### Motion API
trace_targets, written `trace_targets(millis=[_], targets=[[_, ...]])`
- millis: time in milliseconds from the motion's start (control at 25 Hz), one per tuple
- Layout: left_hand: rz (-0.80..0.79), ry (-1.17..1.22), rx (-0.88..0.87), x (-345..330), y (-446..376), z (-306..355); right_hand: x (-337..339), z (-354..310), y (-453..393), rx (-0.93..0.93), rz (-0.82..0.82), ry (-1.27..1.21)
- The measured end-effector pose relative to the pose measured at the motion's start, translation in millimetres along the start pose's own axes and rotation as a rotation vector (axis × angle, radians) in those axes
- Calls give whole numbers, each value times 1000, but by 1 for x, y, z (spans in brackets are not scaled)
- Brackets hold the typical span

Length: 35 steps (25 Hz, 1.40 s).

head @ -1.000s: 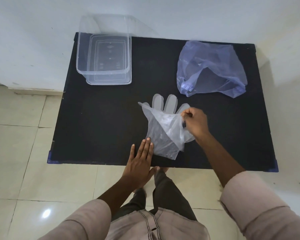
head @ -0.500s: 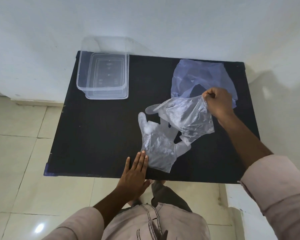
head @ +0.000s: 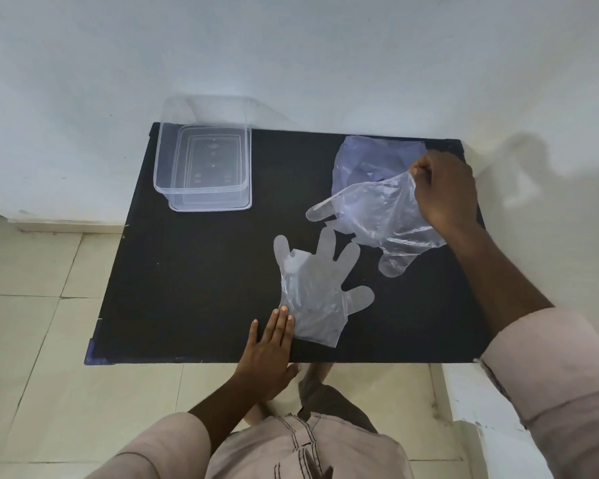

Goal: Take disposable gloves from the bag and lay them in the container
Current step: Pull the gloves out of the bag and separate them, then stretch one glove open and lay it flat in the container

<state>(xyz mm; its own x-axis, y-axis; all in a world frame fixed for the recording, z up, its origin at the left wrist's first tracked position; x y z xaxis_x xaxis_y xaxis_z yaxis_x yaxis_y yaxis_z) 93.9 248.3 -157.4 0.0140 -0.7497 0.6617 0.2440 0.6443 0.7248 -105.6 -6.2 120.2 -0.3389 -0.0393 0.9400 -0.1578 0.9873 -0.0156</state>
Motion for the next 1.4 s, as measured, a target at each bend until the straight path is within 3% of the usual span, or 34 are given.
trace_targets(millis=[160,280,320,400,480,560,640,760,840,920,1000,1080,1240,1400], targets=[[-62,33,-16,4,4,1,24,-15,12,27,63,46],[-72,252,-74,40,19,6,27,-37,24,114,-7,79],[2,357,-104,65,28,7,25,-46,29,153,-56,84],[305,504,-175,134,60,9,23,-65,43,228,-160,101],[678,553,-294,214,104,16,26,-82,58,265,-222,161],[899,575,-417,277,140,25,35,-95,69,263,-254,213],[864,579,-512,320,151,37,49,-110,79,278,-274,261],[571,553,-615,347,142,59,74,-133,92,366,-265,269],[471,606,-677,353,145,70,96,-141,100,445,-246,169],[490,737,-730,361,150,75,123,-127,104,433,-162,-35],[559,851,-732,368,154,71,146,-87,111,307,-17,-324],[634,966,-725,373,159,64,146,-44,125,191,9,-514],[733,1089,-672,378,169,63,107,-22,139,178,-163,-515],[746,1154,-621,373,173,69,115,-25,133,207,81,-613]])
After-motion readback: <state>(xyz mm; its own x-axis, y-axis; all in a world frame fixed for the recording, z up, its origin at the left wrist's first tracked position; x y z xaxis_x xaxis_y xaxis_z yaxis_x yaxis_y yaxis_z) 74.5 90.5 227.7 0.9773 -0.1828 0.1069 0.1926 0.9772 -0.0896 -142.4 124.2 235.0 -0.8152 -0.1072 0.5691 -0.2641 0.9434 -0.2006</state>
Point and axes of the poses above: each hand's wrist, its own y-axis away from the middle knuckle, its own x-axis out of the back of the hand, z = x × y, the point moved 9 cm from there along -y, towards the middle knuckle, and after that the axes turned 15 degrees about -z, right-handed, at the moved point
